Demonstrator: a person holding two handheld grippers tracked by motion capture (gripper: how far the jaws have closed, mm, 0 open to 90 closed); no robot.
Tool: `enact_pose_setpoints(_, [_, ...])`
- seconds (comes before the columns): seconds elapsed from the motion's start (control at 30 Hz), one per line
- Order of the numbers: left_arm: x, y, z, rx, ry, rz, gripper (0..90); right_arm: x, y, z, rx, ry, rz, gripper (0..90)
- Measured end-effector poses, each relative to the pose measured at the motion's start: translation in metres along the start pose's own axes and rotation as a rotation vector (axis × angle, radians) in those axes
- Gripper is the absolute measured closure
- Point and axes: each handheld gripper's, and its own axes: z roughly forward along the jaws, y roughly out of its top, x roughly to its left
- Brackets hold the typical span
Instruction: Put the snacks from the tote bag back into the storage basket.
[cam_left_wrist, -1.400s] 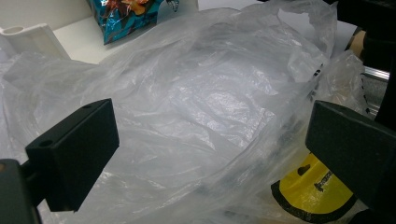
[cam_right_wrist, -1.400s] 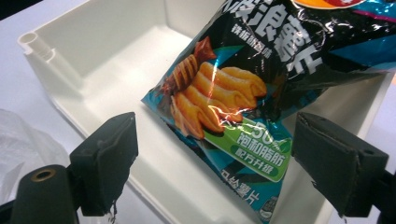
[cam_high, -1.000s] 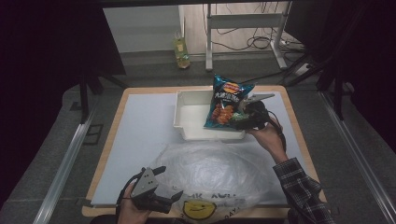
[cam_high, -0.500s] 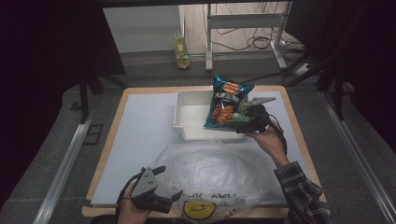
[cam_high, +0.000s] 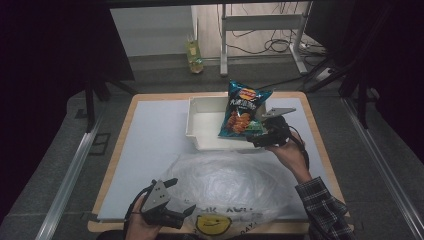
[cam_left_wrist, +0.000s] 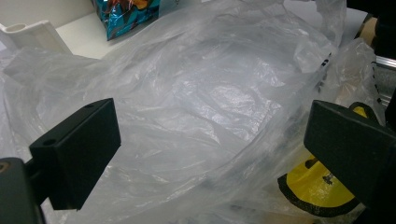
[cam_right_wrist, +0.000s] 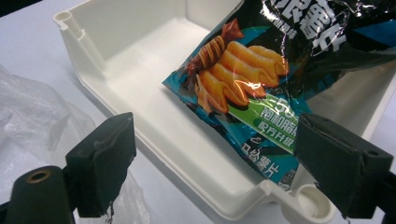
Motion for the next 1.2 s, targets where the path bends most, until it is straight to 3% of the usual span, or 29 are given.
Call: enact_pose_setpoints(1.2, [0.002,-0.001,-0.001,-0.014,-0.009,-0.034,3.5,0.025,-0.009,-0.019,-0.012,0.032,-0.046,12.9])
